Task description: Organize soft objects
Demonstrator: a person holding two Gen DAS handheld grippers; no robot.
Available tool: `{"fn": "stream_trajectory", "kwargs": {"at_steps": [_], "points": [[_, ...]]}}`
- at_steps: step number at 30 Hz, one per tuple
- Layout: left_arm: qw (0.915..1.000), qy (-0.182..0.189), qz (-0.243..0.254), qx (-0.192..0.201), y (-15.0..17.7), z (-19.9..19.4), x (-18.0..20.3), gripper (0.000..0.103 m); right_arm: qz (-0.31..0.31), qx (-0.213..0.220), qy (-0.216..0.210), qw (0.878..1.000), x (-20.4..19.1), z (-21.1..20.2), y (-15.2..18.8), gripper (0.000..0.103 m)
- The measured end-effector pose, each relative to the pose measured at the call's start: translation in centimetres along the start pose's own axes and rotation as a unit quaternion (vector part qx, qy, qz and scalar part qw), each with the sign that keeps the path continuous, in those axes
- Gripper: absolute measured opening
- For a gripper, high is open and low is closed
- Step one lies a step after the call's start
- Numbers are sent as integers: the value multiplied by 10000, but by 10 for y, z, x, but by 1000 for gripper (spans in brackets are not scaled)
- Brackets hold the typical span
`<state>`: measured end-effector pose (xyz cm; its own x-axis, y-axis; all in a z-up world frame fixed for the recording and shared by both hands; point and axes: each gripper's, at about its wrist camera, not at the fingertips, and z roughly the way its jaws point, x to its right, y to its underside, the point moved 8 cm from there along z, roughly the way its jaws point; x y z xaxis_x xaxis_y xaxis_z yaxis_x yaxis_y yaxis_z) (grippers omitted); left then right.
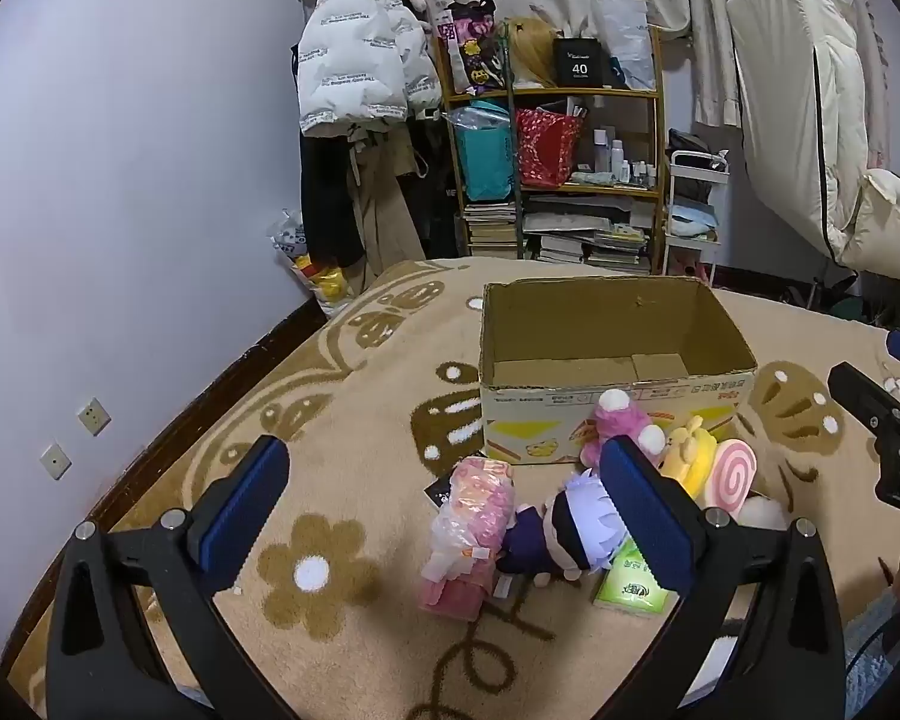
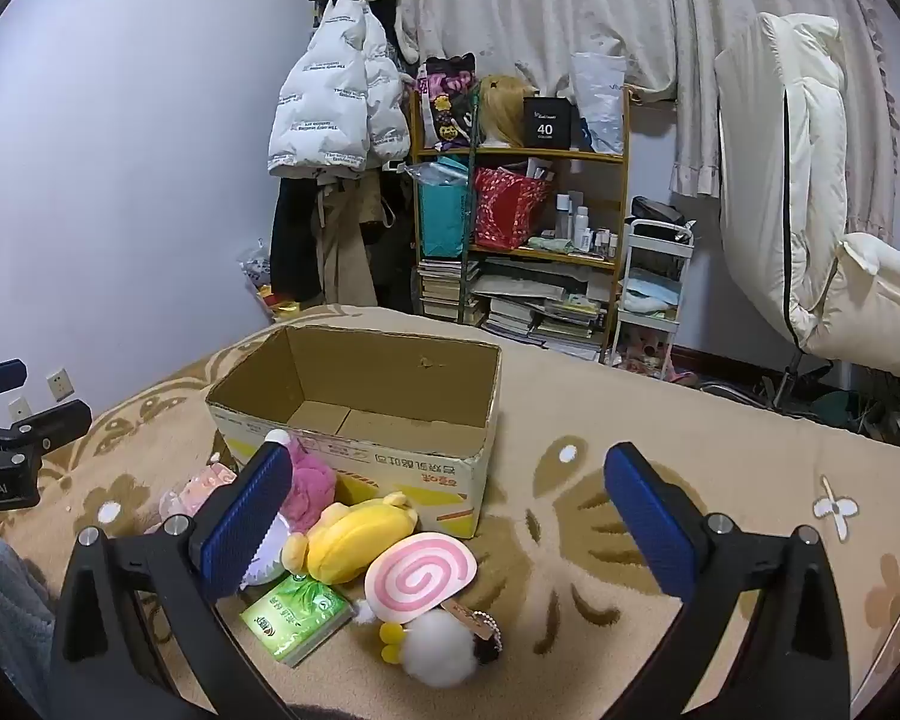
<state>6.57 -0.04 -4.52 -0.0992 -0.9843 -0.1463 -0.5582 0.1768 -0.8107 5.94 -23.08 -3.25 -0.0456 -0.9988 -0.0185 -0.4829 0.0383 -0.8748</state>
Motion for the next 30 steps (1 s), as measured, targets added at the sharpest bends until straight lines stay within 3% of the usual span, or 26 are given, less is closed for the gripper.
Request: {"fn": "stream_trajectory", "kwargs": {"at_steps": [30], "points": [[10000, -32, 16, 7, -3, -2, -4, 102, 0, 24, 6, 10000, 1, 0, 0, 103]]}}
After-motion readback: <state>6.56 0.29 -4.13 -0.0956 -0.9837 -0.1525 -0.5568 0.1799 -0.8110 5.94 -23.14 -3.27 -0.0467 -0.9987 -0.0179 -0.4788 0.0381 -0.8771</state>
